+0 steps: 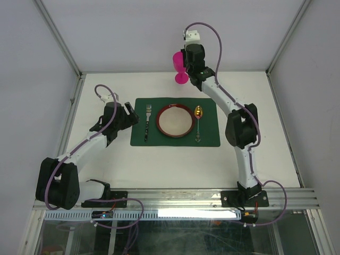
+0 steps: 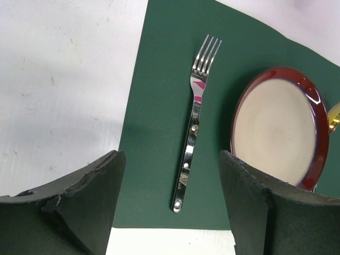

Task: Set the dinner table for one person
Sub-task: Pick up the cup at the center of the board, then place the cup on the napkin.

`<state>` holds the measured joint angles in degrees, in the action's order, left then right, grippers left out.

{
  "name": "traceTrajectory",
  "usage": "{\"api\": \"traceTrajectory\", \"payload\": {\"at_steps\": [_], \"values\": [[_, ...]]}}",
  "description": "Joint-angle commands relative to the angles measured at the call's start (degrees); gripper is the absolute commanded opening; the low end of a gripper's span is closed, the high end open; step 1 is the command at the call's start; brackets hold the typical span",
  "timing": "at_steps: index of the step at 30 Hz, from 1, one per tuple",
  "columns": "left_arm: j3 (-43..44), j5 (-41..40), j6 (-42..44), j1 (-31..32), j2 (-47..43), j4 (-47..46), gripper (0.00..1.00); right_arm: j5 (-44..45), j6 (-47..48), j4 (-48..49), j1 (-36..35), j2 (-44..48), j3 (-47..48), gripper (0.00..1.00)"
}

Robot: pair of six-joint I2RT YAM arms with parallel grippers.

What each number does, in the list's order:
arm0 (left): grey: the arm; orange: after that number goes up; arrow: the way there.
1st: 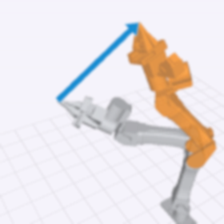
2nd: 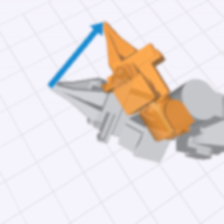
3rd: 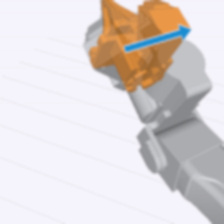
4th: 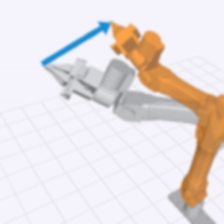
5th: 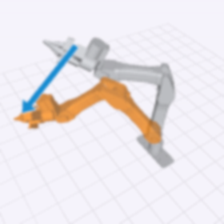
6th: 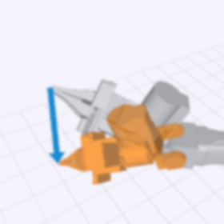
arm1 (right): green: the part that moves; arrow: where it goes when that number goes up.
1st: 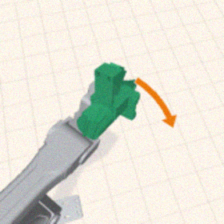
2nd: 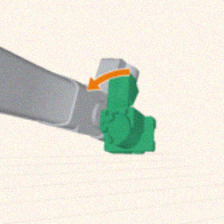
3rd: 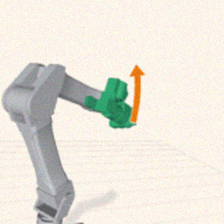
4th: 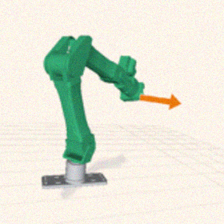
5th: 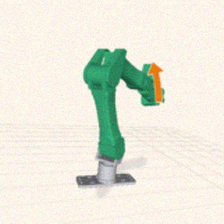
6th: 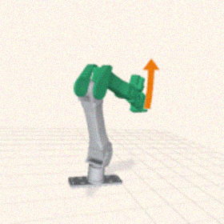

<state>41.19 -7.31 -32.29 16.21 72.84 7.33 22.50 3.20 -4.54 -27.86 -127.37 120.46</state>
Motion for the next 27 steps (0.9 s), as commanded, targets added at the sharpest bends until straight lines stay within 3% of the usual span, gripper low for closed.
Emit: {"api": "traceTrajectory", "payload": {"at_steps": [1,8,17,27], "values": [[-0.01,0.93,-0.49,0.76,-0.59,-3.08,0.73,4.59,2.85,3.8,0.46,11.52,-5.71,0.0],[-1.02,0.75,-0.18,0.82,-2.49,-2.75,0.73,8.28,2.99,-0.95,1.39,17.85,-11.41,0.0],[-1.97,1.4,-0.89,0.8,-2.67,-3.1,0.73,7.2,-0.22,-0.43,3.69,26.44,-26.31,0.0],[-1.96,1.39,-1.02,1.11,-2.72,-3.11,0.73,4.96,-2.94,1.1,5.16,28.3,-33.17,0.0]]}}
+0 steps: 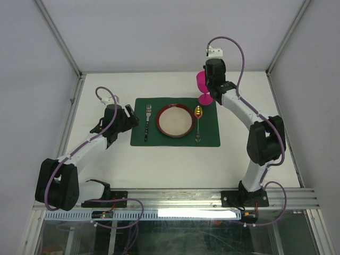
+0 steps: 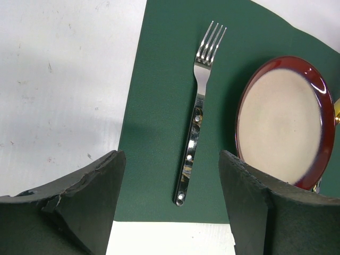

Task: Set the dinner table for one person
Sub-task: Place the cup on the napkin.

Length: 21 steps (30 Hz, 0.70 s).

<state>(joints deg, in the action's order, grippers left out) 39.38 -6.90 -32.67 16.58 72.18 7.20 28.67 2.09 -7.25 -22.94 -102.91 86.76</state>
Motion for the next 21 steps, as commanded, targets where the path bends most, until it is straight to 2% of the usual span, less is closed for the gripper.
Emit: {"api": "traceTrajectory", "payload": {"at_steps": [1,21], "values": [[-0.15,0.95,-0.65,0.74,-2.09,-2.96,0.73,-1.36,-1.97,3.77,0.26,3.62,0.47,0.0],[0.19,-0.03,-0.12,0.91,-1.25,-2.97,0.73,-5.53,-3.98,6.88,0.81,-1.33,0.0,0.0]]}}
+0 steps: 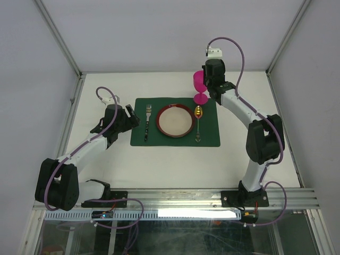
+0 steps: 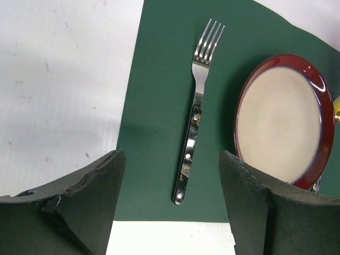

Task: Set the dinner table for one person
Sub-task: Place the cup on the napkin.

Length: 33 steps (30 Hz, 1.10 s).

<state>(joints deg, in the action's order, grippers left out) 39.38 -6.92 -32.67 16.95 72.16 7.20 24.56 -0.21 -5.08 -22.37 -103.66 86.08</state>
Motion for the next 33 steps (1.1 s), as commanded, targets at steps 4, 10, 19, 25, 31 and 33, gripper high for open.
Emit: {"api": "traceTrajectory", "payload": {"at_steps": [4,10,19,25,31,33], "values": [[0.33,-0.13,-0.11,0.54,-1.15,-2.97,0.73,-1.79,-2.13,5.51,0.25,-1.51,0.47,0.0],[0.81,-0.24,-0.02,0.54,-1.15,-2.8,0.73,-2.57,-2.55,5.8,0.24,-2.25,0.54,0.0],[0.3,-0.23,-0.11,0.59,-1.38,-2.78,0.73,-2.76,-3.57,5.86,0.27,-1.65,-1.05,0.0],[0.19,-0.23,-0.04,0.59,-1.41,-2.79,0.73,-2.77,-3.99,5.8,0.27,-0.99,-2.03,0.0],[0.02,-0.18,-0.18,0.54,-1.57,-2.81,0.73,-2.61,-4.01,5.59,0.22,-0.85,-2.2,0.0],[-0.03,-0.12,-0.2,0.54,-1.65,-2.8,0.73,-2.67,-4.0,5.56,0.3,-0.85,-2.2,0.0]]}}
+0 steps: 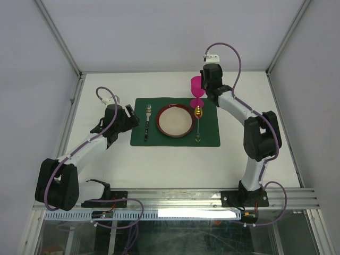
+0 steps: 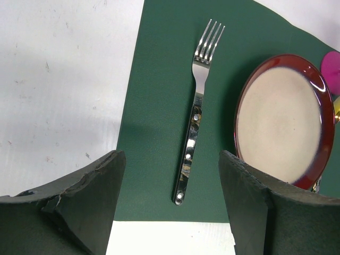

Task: Set the dinner table for one person
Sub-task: Place the cup on the napkin.

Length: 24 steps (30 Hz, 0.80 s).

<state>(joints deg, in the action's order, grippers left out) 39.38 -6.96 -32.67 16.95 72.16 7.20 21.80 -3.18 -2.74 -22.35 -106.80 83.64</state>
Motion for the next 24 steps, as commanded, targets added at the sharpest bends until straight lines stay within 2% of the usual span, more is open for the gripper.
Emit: {"api": "traceTrajectory", "payload": {"at_steps": [1,17,18,21,24], "values": [[-0.04,-0.1,-0.21,0.54,-1.68,-2.8,0.73,0.02,-1.11,3.19,0.27,2.3,0.25,0.0],[-0.24,0.04,-0.38,0.55,-1.5,-3.02,0.73,0.35,-1.32,1.69,0.27,2.39,1.45,0.0],[-0.34,0.04,-0.33,0.54,-1.51,-3.02,0.73,0.54,-1.38,1.46,0.23,2.39,1.7,0.03],[-0.34,0.08,-0.38,0.58,-1.47,-3.05,0.73,1.16,-1.39,0.96,0.28,2.47,1.96,0.23],[-0.35,0.08,-0.38,0.54,-1.42,-3.01,0.73,1.46,-1.21,0.7,0.26,2.48,2.18,0.31]]}}
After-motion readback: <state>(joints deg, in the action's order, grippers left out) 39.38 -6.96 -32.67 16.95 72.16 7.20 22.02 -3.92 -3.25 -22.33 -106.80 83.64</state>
